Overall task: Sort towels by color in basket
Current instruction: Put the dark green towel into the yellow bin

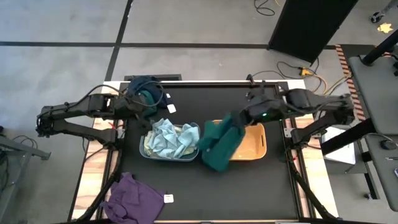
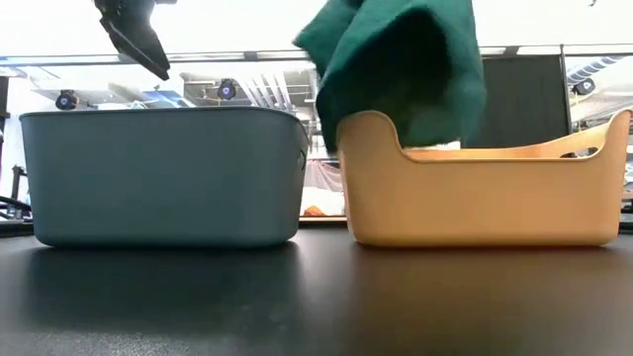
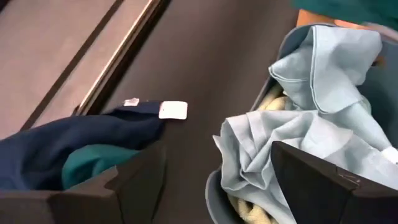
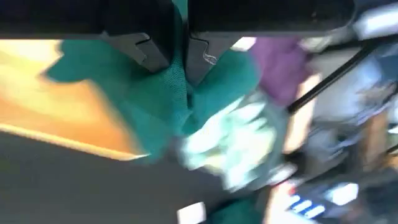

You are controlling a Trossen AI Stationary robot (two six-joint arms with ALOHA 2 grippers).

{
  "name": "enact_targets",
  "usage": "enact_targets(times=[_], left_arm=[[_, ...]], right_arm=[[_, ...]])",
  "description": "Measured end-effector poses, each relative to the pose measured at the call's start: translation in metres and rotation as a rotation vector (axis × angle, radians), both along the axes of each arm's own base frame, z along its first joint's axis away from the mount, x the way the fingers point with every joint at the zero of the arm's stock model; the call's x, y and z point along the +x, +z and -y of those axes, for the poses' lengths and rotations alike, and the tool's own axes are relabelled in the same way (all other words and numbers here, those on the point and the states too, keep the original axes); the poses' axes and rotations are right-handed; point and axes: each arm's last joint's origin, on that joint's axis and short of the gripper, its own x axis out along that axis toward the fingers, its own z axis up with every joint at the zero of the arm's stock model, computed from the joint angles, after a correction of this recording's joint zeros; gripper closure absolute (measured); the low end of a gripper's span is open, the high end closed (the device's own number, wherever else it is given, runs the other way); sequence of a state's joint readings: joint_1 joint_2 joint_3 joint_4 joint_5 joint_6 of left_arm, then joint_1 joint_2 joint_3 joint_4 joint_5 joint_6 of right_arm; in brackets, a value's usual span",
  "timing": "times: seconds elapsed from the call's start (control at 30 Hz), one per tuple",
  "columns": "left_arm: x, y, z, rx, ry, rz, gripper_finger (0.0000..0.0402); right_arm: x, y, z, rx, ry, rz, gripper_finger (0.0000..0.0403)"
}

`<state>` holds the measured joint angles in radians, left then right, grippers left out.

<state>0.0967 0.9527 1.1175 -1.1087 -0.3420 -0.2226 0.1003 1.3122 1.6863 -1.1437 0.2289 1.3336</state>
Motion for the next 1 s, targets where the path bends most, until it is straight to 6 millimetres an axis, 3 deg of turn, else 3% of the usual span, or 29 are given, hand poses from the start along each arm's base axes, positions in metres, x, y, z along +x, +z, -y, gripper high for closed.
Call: enact_targets(times=[0.13,0.27,0.4,0.6,0.77,1.0], left_arm=[[0.001,-0.001,0.0,-0.001,0.0,-0.01,0.0125],[0.001,-0.003,0.0,-0.006,0.002,-0.035,0.0125],[-0.001,-0.004,0.0,-0.033,0.043,-0.03,0.0125],[-0.004,-0.007,-0.002,-0.072,0.112,-0.057,0.0125],[-0.003,-0.01,-0.012,-0.086,0.191,-0.083,0.0125],[-0.002,-0.015,-0.032,-0.141,0.29,-0.109,0.0125]], right_arm=[[-0.005,-0.017,0.005,-0.057,-0.172,-0.194,0.0394],[-0.023,-0.024,0.009,-0.08,-0.257,-0.37,0.0394],[-0.021,-0.03,0.007,-0.09,-0.259,-0.387,0.0394],[0.027,-0.051,-0.001,-0.134,-0.037,-0.361,0.0394],[0.066,-0.09,-0.01,-0.098,0.204,-0.489,0.0394],[0.1,-0.146,-0.003,0.063,0.141,-0.664,0.0393]])
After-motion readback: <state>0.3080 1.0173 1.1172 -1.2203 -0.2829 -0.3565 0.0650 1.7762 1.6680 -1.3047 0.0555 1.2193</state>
